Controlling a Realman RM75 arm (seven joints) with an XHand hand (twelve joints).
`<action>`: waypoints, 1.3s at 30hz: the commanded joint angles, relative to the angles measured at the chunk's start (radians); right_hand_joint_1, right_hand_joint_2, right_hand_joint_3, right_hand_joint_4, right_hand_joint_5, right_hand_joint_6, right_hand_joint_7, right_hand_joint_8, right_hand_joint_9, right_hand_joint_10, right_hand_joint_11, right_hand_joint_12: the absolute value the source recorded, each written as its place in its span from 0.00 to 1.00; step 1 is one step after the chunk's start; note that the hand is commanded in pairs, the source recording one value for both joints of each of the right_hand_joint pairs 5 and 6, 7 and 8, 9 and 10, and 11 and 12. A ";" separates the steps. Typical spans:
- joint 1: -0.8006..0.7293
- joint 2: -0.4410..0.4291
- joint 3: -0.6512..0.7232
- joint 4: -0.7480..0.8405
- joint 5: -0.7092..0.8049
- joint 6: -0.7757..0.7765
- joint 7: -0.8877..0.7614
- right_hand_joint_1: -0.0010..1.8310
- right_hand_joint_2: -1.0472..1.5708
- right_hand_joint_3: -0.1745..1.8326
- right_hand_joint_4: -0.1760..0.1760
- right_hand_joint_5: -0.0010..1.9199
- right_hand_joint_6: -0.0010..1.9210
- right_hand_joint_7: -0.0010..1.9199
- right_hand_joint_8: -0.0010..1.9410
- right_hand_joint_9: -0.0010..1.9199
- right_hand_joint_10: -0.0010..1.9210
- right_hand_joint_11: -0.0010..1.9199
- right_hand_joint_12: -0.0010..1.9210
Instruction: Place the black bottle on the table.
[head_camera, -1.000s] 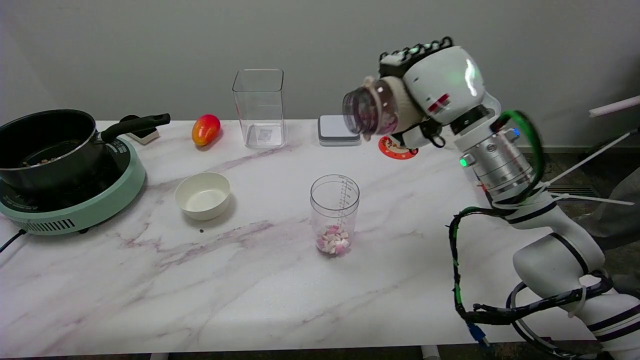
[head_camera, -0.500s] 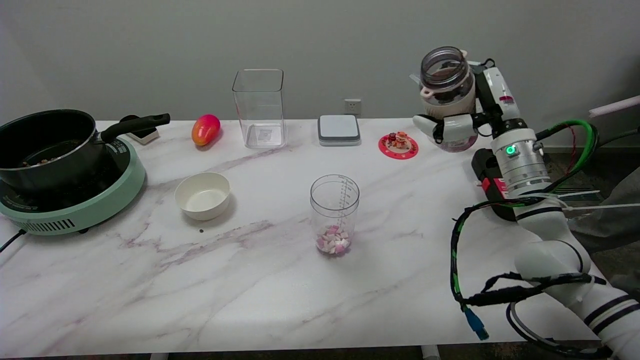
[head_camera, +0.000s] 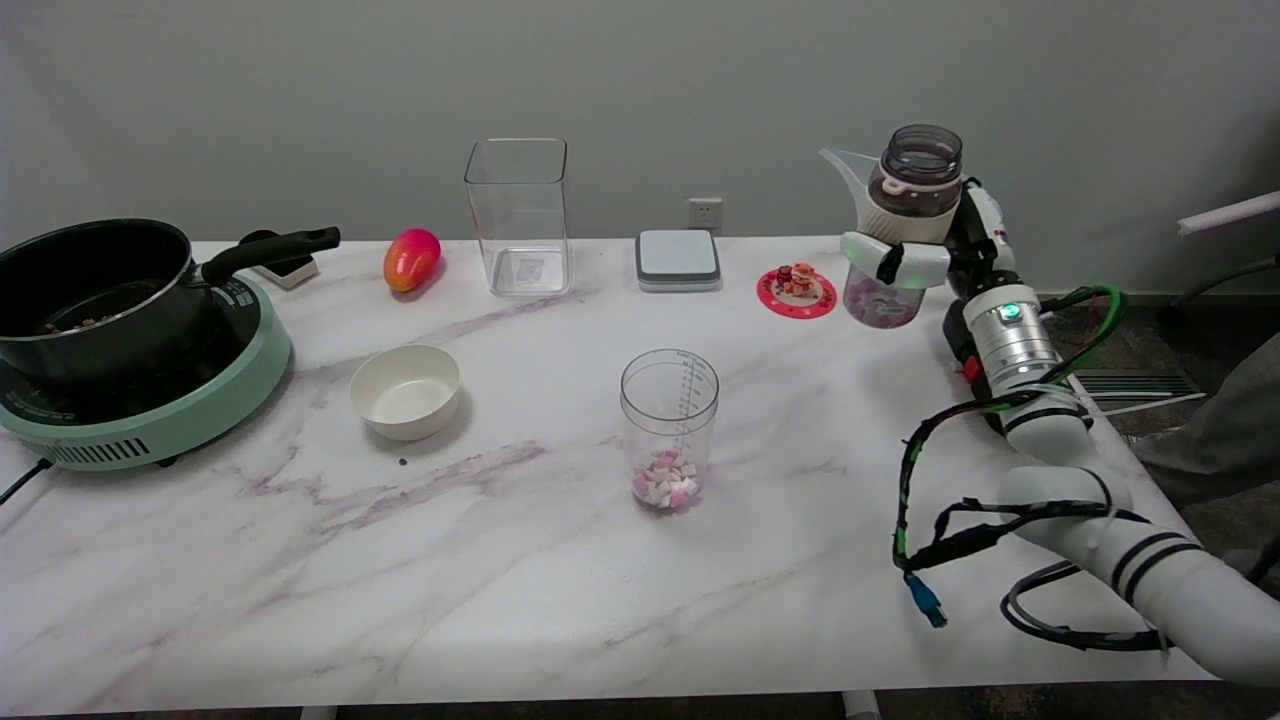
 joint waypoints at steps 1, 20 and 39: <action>0.239 -0.126 -0.131 -0.401 -0.231 0.206 0.435 0.84 0.56 0.57 0.50 0.52 0.52 0.69 0.68 0.66 0.66 0.56 0.56; 0.156 -0.206 -0.133 -0.391 -0.251 0.372 0.097 0.83 0.62 0.51 0.50 0.54 0.54 0.71 0.70 0.68 0.68 0.59 0.59; 0.208 -0.230 -0.132 -0.517 -0.264 0.310 0.095 0.82 0.62 0.50 0.50 0.55 0.55 0.71 0.71 0.68 0.68 0.59 0.59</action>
